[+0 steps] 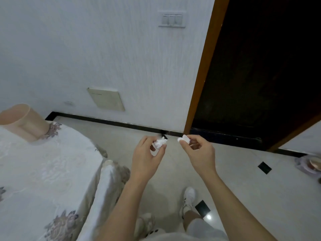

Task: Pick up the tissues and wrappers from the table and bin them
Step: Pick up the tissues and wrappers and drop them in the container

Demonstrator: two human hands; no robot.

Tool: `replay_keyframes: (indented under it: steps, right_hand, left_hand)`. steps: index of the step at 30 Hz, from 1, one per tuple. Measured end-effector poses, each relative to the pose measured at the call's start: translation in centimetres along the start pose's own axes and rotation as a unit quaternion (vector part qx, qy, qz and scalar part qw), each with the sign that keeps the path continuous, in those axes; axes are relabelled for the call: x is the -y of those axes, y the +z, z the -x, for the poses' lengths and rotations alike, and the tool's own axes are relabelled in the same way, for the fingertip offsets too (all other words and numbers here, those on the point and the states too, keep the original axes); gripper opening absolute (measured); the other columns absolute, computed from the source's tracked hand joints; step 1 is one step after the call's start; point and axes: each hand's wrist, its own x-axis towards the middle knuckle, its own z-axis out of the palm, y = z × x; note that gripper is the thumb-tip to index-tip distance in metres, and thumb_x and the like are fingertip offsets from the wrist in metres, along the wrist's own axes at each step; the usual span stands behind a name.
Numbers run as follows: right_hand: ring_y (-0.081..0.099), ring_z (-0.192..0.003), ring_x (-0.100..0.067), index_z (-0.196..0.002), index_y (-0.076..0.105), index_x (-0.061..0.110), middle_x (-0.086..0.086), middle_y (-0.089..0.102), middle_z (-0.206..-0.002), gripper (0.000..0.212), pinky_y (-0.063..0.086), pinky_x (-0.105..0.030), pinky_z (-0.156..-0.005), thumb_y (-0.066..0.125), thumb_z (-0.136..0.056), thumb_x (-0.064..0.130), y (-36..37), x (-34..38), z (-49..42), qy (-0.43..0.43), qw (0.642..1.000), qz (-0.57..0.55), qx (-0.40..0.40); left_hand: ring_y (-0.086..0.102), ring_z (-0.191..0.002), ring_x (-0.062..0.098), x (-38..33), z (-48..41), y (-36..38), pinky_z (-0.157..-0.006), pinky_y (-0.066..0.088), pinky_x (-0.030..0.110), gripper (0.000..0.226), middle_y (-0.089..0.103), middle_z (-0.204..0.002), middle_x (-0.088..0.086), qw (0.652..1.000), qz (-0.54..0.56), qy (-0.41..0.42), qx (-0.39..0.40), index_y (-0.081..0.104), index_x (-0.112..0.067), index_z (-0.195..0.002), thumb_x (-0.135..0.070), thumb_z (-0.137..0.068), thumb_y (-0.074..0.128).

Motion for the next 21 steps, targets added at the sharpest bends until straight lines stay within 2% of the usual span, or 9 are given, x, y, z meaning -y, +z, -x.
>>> replay_keyframes:
  steps: [4, 9, 12, 15, 18, 21]
  right_hand:
    - [0.061, -0.074, -0.004, -0.094, 0.072, 0.029, 0.011, 0.068, -0.080, 0.020, 0.048, -0.014, -0.060, 0.078, -0.079, 0.040, 2.0, -0.1, -6.7, -0.001, 1.000, -0.021, 0.021]
    - [0.059, -0.074, 0.000, -0.086, 0.067, 0.038, 0.013, 0.065, -0.075, 0.014, 0.047, -0.012, -0.058, 0.078, -0.079, 0.039, 4.5, 1.0, -17.2, -0.021, 0.997, -0.033, 0.062]
    - [0.059, -0.073, 0.001, -0.088, 0.069, 0.035, 0.013, 0.064, -0.075, 0.014, 0.048, -0.015, -0.060, 0.078, -0.079, 0.042, 6.0, 2.4, -23.7, -0.024, 0.995, -0.038, 0.091]
    - [0.058, -0.069, 0.003, -0.086, 0.069, 0.033, 0.013, 0.064, -0.073, 0.014, 0.044, -0.008, -0.056, 0.079, -0.078, 0.039, 7.7, 3.9, -29.3, -0.038, 0.991, -0.042, 0.122]
    - [0.059, -0.071, 0.003, -0.088, 0.070, 0.030, 0.013, 0.065, -0.076, 0.014, 0.044, -0.007, -0.056, 0.078, -0.079, 0.038, 10.1, 4.9, -33.4, -0.050, 0.984, -0.046, 0.167]
    - [0.059, -0.073, 0.003, -0.086, 0.069, 0.035, 0.014, 0.065, -0.078, 0.011, 0.045, -0.011, -0.060, 0.078, -0.079, 0.038, 13.3, 5.5, -35.7, -0.044, 0.974, -0.060, 0.214]
  left_hand:
    - [0.057, -0.080, 0.010, 1.5, -5.7, 1.7, -0.063, 0.044, 0.019, 0.016, 0.059, -0.092, -0.014, 1.000, -0.001, -0.009, -0.015, 0.066, -0.024, -0.101, -0.030, -0.087, 0.070]
    - [0.057, -0.083, 0.010, 2.2, -14.6, 3.4, -0.063, 0.040, 0.011, 0.014, 0.062, -0.096, -0.016, 0.998, 0.003, -0.034, -0.051, 0.067, -0.027, -0.101, -0.029, -0.087, 0.070]
    - [0.058, -0.083, 0.009, 2.3, -20.1, 3.4, -0.063, 0.038, 0.010, 0.014, 0.063, -0.098, -0.013, 0.995, -0.017, -0.049, -0.081, 0.067, -0.025, -0.101, -0.028, -0.088, 0.070]
    - [0.058, -0.084, 0.008, 2.4, -25.1, 3.1, -0.062, 0.037, 0.008, 0.013, 0.063, -0.100, -0.014, 0.990, -0.031, -0.075, -0.119, 0.068, -0.024, -0.101, -0.029, -0.089, 0.069]
    - [0.058, -0.084, 0.004, 3.0, -28.4, 2.6, -0.062, 0.039, 0.009, 0.012, 0.062, -0.100, -0.015, 0.981, -0.044, -0.109, -0.154, 0.066, -0.026, -0.100, -0.033, -0.089, 0.068]
    - [0.057, -0.083, 0.005, 4.4, -30.0, 1.8, -0.062, 0.040, 0.010, 0.009, 0.061, -0.099, -0.015, 0.970, -0.065, -0.141, -0.187, 0.061, -0.032, -0.095, -0.035, -0.089, 0.067]
